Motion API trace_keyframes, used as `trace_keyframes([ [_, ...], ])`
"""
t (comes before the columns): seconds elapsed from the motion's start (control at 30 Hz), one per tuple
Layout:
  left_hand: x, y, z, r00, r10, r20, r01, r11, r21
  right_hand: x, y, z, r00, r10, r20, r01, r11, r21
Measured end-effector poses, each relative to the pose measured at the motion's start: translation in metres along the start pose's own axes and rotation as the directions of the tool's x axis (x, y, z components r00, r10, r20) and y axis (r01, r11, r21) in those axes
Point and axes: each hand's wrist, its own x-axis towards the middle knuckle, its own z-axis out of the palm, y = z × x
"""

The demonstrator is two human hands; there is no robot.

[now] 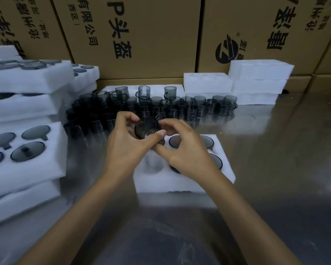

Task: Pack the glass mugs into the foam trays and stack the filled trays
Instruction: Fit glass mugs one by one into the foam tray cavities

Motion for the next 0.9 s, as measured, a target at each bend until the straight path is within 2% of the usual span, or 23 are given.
trace_keyframes([
  [0.13, -0.006, -0.003, -0.012, 0.993, -0.044, 0.106, 0.058, 0.990, -0.132, -0.001, -0.003, 0.013, 1.000, 0.002, 0.030, 0.000, 0.999, -0.054],
  [0.27, -0.001, -0.009, -0.021, 0.971, -0.117, 0.210, 0.168, 0.956, -0.241, -0.002, 0.006, 0.002, 0.978, 0.091, 0.187, -0.103, 0.993, 0.056],
  [0.37, 0.003, -0.016, -0.026, 0.951, -0.115, 0.286, 0.185, 0.955, -0.232, -0.007, 0.009, -0.006, 0.958, 0.042, 0.284, -0.074, 0.992, 0.103],
  [0.5, 0.005, -0.021, -0.028, 0.899, -0.119, 0.422, 0.214, 0.959, -0.186, -0.014, 0.008, -0.003, 0.932, 0.061, 0.356, -0.080, 0.996, 0.039],
  [0.7, 0.012, -0.027, -0.037, 0.837, -0.167, 0.521, 0.246, 0.966, -0.085, -0.018, 0.010, -0.001, 0.946, 0.062, 0.320, -0.043, 0.997, -0.067],
  [0.8, 0.014, -0.029, -0.043, 0.822, -0.190, 0.537, 0.268, 0.961, -0.070, -0.021, 0.008, -0.007, 0.981, -0.007, 0.195, 0.040, 0.986, -0.164],
  [0.9, 0.015, -0.029, -0.047, 0.825, -0.214, 0.523, 0.288, 0.956, -0.063, -0.023, 0.008, -0.012, 0.992, -0.027, 0.120, 0.048, 0.983, -0.177],
])
